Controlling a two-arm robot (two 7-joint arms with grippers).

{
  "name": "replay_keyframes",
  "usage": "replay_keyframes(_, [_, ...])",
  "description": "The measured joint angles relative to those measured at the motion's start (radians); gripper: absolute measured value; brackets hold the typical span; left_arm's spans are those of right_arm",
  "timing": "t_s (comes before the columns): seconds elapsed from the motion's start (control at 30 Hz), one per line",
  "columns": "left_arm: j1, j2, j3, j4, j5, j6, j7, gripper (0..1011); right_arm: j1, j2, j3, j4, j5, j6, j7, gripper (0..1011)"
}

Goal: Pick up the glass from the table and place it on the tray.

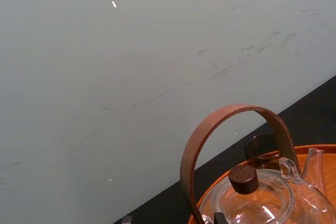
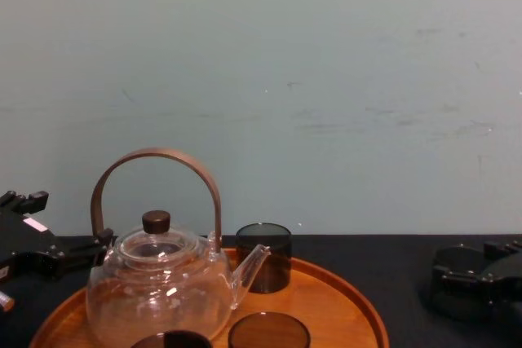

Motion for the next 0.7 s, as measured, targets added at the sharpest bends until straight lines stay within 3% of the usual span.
replay_keyframes(0.27, [0.0, 0.0, 0.0, 0.0, 0.0, 0.0, 0.0, 1009, -0.003, 0.001, 0.002, -0.003, 0.012, -0.002, 0.015, 914])
replay_keyframes(0.7, [0.0, 0.0, 0.0, 0.0, 0.0, 0.0, 0.0, 1010, -0.029, 0.015, -0.02, -0.115, 0.025, 0.023, 0.039, 914])
